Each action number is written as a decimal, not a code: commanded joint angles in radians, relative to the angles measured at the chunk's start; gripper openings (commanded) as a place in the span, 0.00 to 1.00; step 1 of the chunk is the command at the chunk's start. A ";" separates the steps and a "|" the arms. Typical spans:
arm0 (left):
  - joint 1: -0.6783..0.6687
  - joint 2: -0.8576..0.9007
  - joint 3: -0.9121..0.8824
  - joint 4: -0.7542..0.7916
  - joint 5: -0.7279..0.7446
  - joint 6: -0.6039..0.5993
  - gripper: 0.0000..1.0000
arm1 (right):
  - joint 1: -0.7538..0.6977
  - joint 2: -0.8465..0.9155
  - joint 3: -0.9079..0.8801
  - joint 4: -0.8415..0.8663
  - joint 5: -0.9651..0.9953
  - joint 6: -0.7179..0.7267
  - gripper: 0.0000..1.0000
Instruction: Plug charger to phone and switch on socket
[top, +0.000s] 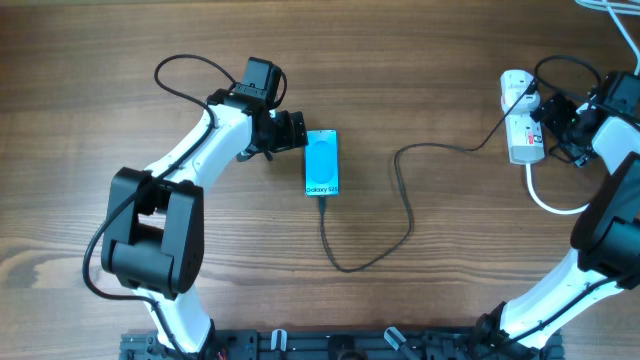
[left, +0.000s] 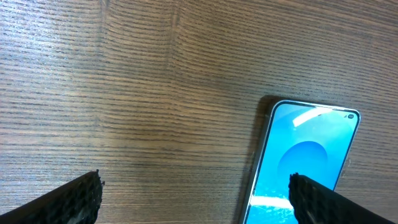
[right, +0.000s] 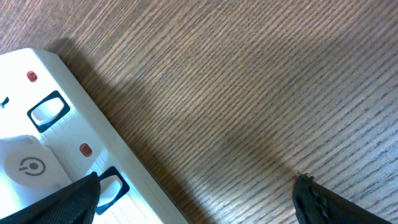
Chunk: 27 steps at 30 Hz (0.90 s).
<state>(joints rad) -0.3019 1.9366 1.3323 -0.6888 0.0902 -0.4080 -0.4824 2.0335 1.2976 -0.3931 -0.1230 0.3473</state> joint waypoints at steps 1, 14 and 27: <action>0.001 -0.021 -0.005 0.001 -0.013 0.012 1.00 | 0.014 0.054 -0.049 -0.055 -0.013 0.023 1.00; 0.001 -0.021 -0.005 0.001 -0.013 0.012 1.00 | 0.017 0.054 -0.049 -0.075 -0.012 0.022 1.00; 0.001 -0.021 -0.005 0.001 -0.013 0.012 1.00 | 0.061 0.055 -0.049 -0.080 0.068 0.019 1.00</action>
<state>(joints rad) -0.3019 1.9366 1.3323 -0.6891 0.0902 -0.4080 -0.4614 2.0266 1.2999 -0.4290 -0.0982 0.3836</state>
